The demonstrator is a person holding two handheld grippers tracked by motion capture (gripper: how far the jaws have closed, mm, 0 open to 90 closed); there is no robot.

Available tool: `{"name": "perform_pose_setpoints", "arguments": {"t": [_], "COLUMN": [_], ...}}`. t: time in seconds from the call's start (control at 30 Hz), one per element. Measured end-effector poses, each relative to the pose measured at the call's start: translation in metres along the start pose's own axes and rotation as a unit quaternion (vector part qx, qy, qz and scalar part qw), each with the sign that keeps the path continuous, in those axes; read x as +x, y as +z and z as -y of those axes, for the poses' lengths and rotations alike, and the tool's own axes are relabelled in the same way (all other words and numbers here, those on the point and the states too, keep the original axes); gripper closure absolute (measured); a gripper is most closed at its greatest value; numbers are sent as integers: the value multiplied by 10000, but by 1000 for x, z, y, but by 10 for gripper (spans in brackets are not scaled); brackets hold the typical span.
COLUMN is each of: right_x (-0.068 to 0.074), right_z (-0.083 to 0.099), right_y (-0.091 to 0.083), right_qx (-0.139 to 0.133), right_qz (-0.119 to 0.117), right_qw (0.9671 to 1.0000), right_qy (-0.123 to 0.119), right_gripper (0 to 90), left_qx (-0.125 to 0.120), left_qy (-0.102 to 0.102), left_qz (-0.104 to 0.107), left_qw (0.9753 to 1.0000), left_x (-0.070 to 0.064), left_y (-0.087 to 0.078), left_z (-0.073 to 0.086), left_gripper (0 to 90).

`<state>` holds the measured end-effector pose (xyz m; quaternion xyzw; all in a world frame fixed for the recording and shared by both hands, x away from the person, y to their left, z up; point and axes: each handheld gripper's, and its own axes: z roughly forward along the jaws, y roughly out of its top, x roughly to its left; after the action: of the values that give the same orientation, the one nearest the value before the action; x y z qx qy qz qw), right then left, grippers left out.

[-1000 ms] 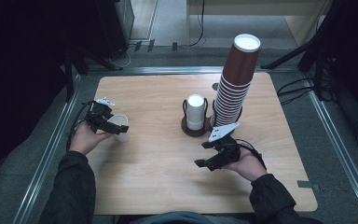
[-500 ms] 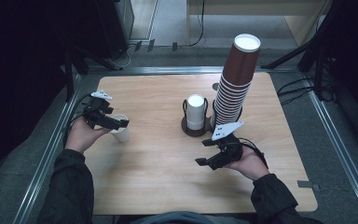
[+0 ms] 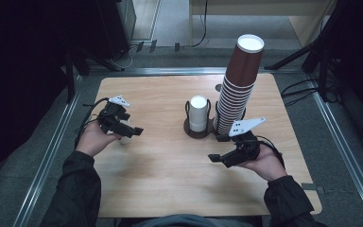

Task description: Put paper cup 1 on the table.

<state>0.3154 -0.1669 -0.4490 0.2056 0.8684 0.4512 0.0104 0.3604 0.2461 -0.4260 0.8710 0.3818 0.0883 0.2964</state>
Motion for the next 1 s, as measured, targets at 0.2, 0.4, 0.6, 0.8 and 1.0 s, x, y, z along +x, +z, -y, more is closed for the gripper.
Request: {"name": "perform_pose_setpoints", "arguments": {"t": [0.2,0.4,0.6,0.8,1.0], "right_x": [-4,-10,-11,-13,-17], "right_z": [3,5,3,-2,-14], "right_y": [-5,-10,-16,-28,-49], "right_qx": [218,344,503,479,408], "right_qz": [45,158,311,415,505], "right_qw": [9998,9990,9980,9977,9975], "right_qy": [3,254,203,258,287], "right_gripper": [164,166,203,210,215], "left_qx": [48,71,22,-7,-10], "left_qy": [158,190,258,341,553], "left_qz": [273,610,772,802,898], "left_qw": [9995,9979,9967,9962,9944], "left_x": [-15,-29,-39,-47,-58], "left_y": [8,18,22,24,26], "left_z": [-7,-8,-10,-9,-6], "left_gripper": [138,139,140,140,140]}}
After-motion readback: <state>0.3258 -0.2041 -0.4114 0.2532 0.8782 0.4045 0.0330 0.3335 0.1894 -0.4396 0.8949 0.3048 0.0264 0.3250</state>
